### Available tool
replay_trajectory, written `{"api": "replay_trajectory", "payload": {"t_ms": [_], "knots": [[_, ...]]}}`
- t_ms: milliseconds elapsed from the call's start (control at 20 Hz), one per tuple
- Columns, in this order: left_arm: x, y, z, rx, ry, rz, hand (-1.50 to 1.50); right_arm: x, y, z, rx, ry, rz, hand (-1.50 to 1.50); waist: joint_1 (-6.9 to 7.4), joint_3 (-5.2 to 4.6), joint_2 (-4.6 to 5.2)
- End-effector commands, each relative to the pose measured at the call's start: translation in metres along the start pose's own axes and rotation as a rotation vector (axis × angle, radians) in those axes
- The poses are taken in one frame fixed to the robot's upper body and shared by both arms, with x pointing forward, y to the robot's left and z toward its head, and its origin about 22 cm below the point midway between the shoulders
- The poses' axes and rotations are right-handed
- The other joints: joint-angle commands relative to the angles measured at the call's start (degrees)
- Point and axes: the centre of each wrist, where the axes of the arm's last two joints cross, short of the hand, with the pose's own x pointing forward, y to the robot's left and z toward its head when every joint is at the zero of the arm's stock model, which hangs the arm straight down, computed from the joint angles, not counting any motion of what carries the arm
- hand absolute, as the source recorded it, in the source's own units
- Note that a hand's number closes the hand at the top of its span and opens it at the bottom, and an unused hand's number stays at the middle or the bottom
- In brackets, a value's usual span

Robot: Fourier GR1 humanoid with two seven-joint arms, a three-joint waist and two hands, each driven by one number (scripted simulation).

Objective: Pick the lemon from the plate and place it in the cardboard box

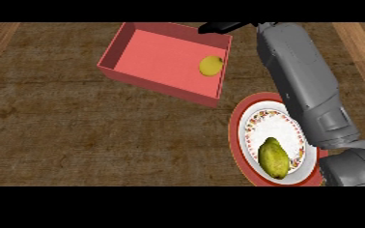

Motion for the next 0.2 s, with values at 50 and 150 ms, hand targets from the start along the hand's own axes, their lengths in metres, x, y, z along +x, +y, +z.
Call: {"api": "replay_trajectory", "payload": {"t_ms": [50,150], "knots": [[0.104,-0.024,-0.017,-0.063,-0.512,0.176,0.00,0.003,-0.048,0.007,-0.035,-0.006,-0.013,-1.50,-1.56,-0.67,0.10],[0.104,-0.027,-0.017,-0.070,-0.507,0.180,0.00,0.005,-0.062,0.010,-0.024,-0.017,-0.002,-1.50,-1.69,-0.67,0.42]]}}
